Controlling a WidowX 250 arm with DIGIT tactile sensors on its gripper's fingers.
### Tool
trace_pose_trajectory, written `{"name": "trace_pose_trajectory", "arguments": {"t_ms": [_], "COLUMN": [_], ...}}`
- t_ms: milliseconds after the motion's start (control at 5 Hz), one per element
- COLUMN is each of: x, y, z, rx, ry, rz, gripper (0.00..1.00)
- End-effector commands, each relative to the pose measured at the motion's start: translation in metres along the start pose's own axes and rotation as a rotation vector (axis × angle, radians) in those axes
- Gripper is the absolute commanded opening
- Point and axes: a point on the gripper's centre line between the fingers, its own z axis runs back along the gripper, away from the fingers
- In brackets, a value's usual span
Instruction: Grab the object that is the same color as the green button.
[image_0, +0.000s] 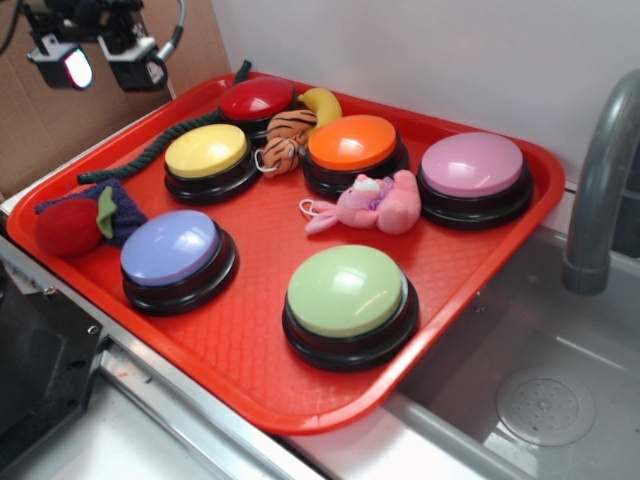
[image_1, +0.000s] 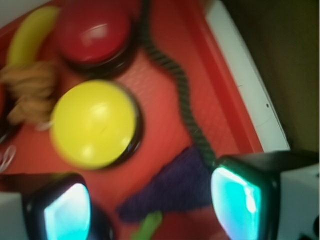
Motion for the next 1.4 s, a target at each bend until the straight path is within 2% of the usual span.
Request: {"name": "trace_pose_trajectory", "arguments": {"t_ms": [0,200,400,600,800,1000,1200], "x": [0.024,0.031,0.034,0.036,0.031,0.029,0.028], "y": [0.035,0.04,0.04,0.036,0.028,0.027,0.024], "z": [-0.045,-0.063,-0.074,-0.081,-0.088,-0.088,-0.088], "rx": [0.06,0.047,0.076,0.078,0.092,0.079,0.079], "ry": [0.026,0.06,0.083,0.09,0.085,0.065,0.053], "rz": [0.283,0.353,0.459,0.482,0.515,0.513,0.519], "gripper": [1.0,1.0,1.0,1.0,0.73,0.13,0.06]}}
